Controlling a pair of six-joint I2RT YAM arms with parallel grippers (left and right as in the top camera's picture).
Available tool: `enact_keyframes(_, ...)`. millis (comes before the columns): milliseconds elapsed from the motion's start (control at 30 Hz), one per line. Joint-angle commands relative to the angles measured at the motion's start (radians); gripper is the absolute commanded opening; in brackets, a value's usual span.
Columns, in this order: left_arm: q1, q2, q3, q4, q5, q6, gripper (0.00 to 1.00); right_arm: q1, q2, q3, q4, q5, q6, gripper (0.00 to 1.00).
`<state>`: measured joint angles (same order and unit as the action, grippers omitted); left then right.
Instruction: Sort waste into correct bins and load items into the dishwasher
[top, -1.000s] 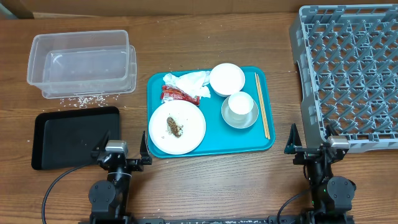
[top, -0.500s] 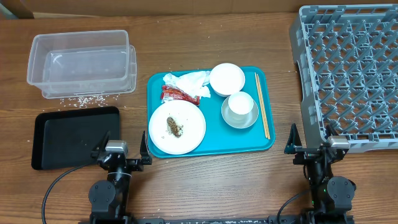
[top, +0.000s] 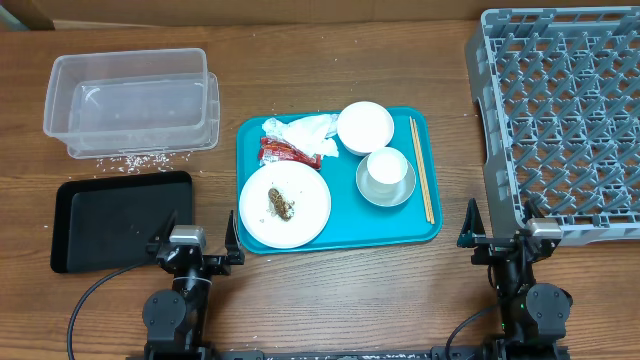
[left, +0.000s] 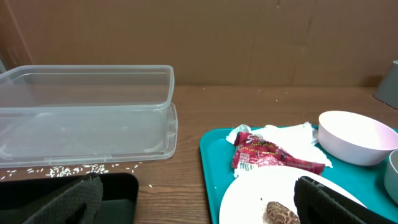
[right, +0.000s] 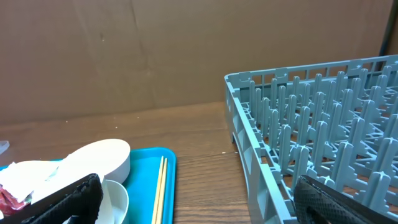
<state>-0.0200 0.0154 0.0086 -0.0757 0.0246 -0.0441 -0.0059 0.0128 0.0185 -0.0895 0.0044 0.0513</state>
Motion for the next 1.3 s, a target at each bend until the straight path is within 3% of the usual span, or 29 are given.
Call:
enact_keyframes(0, -0.006, -0.01, -0.004, -0.002, -0.005, 0.022, 1.0, -0.003, -0.01, -0.01, 0.006, 0.002, -0.006, 1.0)
enact_keyframes(433, -0.006, -0.01, -0.004, 0.0, -0.003, 0.018, 1.0, -0.003, -0.01, -0.01, 0.006, 0.002, -0.006, 1.0)
enact_keyframes(533, -0.007, -0.01, -0.004, 0.048, 0.188, -0.175, 1.0, -0.003, -0.01, -0.01, 0.006, 0.002, -0.006, 1.0)
enact_keyframes(600, -0.007, -0.01, -0.004, 0.043, 0.428, -0.379, 1.0, -0.003, -0.01, -0.01, 0.006, 0.002, -0.006, 1.0)
enact_keyframes(633, -0.007, -0.01, -0.004, 0.071, 0.584, -0.545, 1.0, -0.003, -0.01, -0.01, 0.006, 0.002, -0.006, 1.0)
enact_keyframes(767, -0.006, -0.01, -0.004, 0.209, 0.604, -0.845, 1.0, -0.003, -0.01, -0.01, 0.006, 0.002, -0.006, 1.0)
enact_keyframes(967, -0.006, -0.01, 0.0, 0.541, 0.623, -1.013, 1.0, -0.003, -0.01, -0.01, 0.006, 0.002, -0.006, 1.0)
enact_keyframes(1133, -0.006, 0.006, 0.085, 0.482, 0.631, -1.003, 1.0, -0.003, -0.01, -0.01, 0.006, 0.002, -0.006, 1.0)
enact_keyframes(1200, -0.006, 0.044, 0.167, 0.358, 0.665, -0.908, 1.0, -0.003, -0.01, -0.01, 0.006, 0.002, -0.006, 1.0)
enact_keyframes(1267, -0.006, 0.141, 0.312, 0.118, 0.692, -0.713, 1.0, -0.003, -0.01, -0.01, 0.006, 0.002, -0.006, 1.0)
